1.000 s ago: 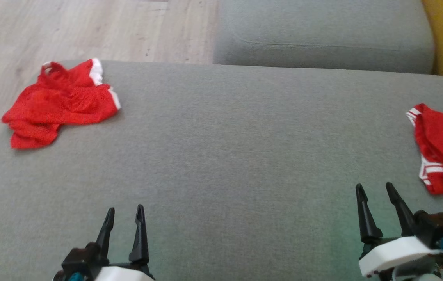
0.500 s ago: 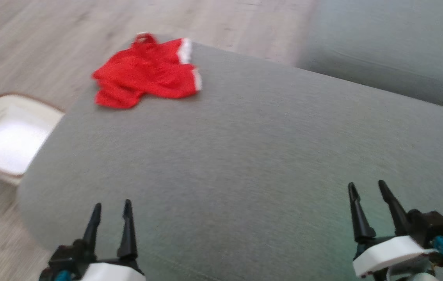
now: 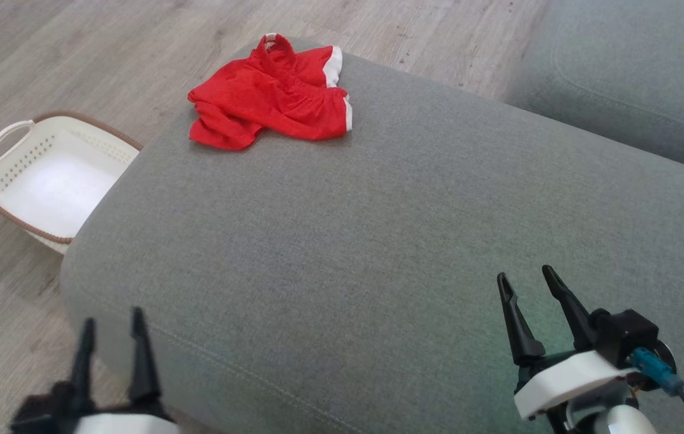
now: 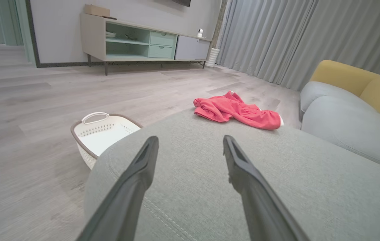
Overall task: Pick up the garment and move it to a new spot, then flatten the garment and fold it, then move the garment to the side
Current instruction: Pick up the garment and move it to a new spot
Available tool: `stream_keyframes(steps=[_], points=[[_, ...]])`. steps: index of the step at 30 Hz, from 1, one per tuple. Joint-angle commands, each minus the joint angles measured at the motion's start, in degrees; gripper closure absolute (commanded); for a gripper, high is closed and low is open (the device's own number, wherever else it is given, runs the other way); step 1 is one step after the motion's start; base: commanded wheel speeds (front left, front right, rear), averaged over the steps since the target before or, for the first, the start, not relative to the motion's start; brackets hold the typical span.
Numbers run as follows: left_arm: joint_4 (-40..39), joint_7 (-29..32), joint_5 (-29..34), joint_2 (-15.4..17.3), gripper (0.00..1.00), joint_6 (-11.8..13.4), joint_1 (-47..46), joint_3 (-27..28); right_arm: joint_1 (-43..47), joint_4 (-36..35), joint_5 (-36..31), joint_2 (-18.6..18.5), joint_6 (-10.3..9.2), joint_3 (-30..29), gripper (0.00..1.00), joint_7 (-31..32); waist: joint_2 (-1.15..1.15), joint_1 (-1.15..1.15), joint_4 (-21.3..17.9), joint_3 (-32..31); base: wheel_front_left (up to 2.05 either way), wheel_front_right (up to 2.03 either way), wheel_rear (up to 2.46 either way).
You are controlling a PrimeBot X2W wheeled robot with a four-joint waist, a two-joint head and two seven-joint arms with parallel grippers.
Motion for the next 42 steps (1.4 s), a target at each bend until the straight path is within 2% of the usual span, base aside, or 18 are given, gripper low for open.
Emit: stream_keyframes(steps=[1, 6, 11, 12, 15, 19, 21, 24, 29, 36, 42], points=[[-2.1, -0.36, 0.06, 1.82, 0.0, 0.19, -2.47, 3.11, -2.89, -1.93, -0.2, -0.37, -0.04, 1.31, 0.0, -0.07, 0.0, 0.0, -0.06, 0.17, 0.0, 0.0, 0.0], [-5.42, 3.39, 0.39, 7.49, 0.0, -0.54, -8.11, 5.85, -3.3, -4.24, -1.94, -0.37, -0.04, -0.58, 0.0, 0.91, 0.0, 0.0, -0.1, 2.33, 0.0, 0.0, 0.0], [-7.75, 7.7, -1.01, 13.83, 0.0, -2.16, -18.97, 10.27, -5.85, -9.01, -5.74, -0.37, -0.04, -1.29, 0.0, 4.11, 0.0, 0.0, -3.23, 8.06, 0.0, 0.0, 0.0], [-7.47, 9.44, -3.28, 15.15, 0.0, -3.43, -24.67, 11.82, -7.48, -11.22, -7.65, -0.37, -0.04, -1.38, 0.0, 5.7, 0.0, 0.0, -4.62, 11.08, 0.0, 0.0, 0.0], [-4.56, 12.71, -4.88, 17.5, 0.0, -5.51, -33.72, 12.05, -9.94, -14.46, -10.16, -0.37, -0.04, -1.1, 0.0, 8.29, 0.0, 0.0, -6.6, 15.63, 0.0, 0.0, 0.0], [1.95, 15.33, -5.68, 18.95, 0.0, -6.81, -45.33, 11.7, -12.93, -18.81, -12.23, -0.37, -0.04, -0.3, 0.0, 11.5, 0.0, 0.0, -9.46, 21.9, 0.0, 0.0, 0.0], [5.98, 16.28, -5.8, 18.88, 0.0, -7.38, -49.88, 10.89, -14.03, -20.97, -13.03, -0.37, -0.04, 0.03, 0.0, 12.81, 0.0, 0.0, -10.95, 24.58, 0.0, 0.0, 0.0], [11.74, 17.04, -7.78, 17.06, 0.0, -8.3, -55.37, 10.51, -15.39, -23.91, -14.34, -0.37, -0.04, 0.29, 0.0, 14.24, 0.0, 0.0, -12.94, 28.27, 0.0, 0.0, 0.0], [20.38, 18.89, -8.07, 15.14, 0.0, -11.2, -61.06, 7.11, -15.59, -28.0, -16.01, -0.37, -0.04, -0.7, 0.0, 15.84, 0.0, 0.0, -15.47, 33.01, 0.0, 0.0, 0.0], [31.36, 20.01, -8.94, 12.44, 0.0, -12.86, -65.89, 5.17, -15.15, -30.59, -16.04, -0.37, -0.04, -2.44, 0.0, 16.07, 0.0, 0.0, -17.7, 37.36, 0.0, 0.0, 0.0], [36.95, 21.95, -9.72, 10.66, 0.0, -15.12, -68.86, 3.01, -15.29, -30.96, -15.66, -0.37, -0.04, -3.18, 0.0, 15.53, 0.0, 0.0, -18.62, 39.04, 0.0, 0.0, 0.0]])
